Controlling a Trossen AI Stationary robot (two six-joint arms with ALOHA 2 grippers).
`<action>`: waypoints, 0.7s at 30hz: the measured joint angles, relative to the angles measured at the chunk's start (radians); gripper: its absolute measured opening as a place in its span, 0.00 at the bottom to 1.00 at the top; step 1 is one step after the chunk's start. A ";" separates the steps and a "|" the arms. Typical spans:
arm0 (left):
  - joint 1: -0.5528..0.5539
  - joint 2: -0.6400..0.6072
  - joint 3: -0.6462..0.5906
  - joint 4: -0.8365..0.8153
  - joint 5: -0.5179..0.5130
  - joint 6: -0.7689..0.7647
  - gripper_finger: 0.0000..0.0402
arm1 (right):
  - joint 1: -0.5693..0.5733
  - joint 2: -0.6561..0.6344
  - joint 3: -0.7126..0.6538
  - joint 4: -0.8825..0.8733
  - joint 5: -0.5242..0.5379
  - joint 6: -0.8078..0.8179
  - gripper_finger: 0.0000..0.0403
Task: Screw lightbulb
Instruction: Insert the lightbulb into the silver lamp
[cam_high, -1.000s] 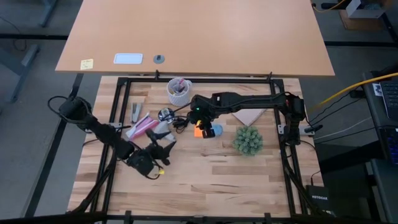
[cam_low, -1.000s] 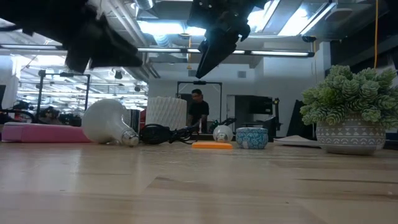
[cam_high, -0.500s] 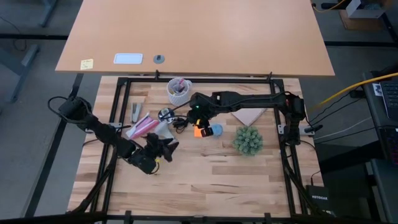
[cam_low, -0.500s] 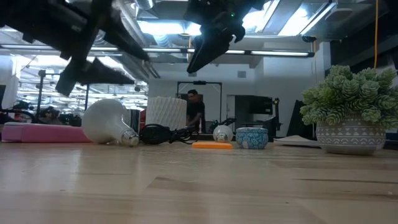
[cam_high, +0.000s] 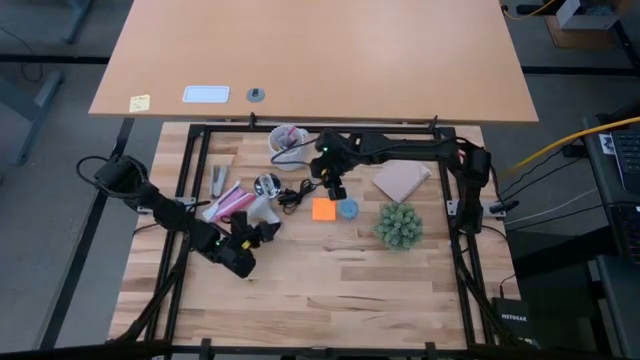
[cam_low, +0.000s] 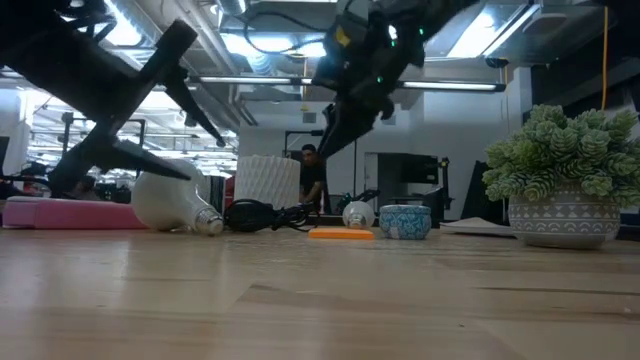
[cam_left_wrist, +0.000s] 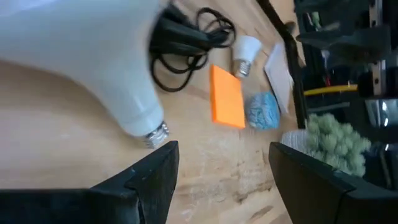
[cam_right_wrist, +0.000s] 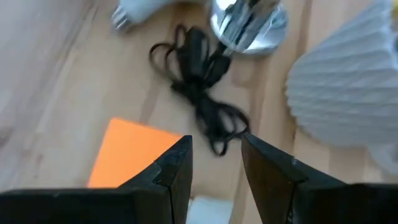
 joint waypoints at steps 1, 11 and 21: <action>0.005 0.000 0.000 -0.019 0.006 -0.040 0.60 | -0.008 0.000 -0.023 0.046 -0.016 0.000 0.35; 0.109 0.000 0.001 -0.135 0.147 -0.219 0.60 | -0.023 0.000 -0.180 0.250 -0.037 -0.001 0.35; 0.271 0.000 0.001 -0.161 0.279 -0.201 0.60 | -0.022 0.000 -0.209 0.298 -0.037 -0.003 0.35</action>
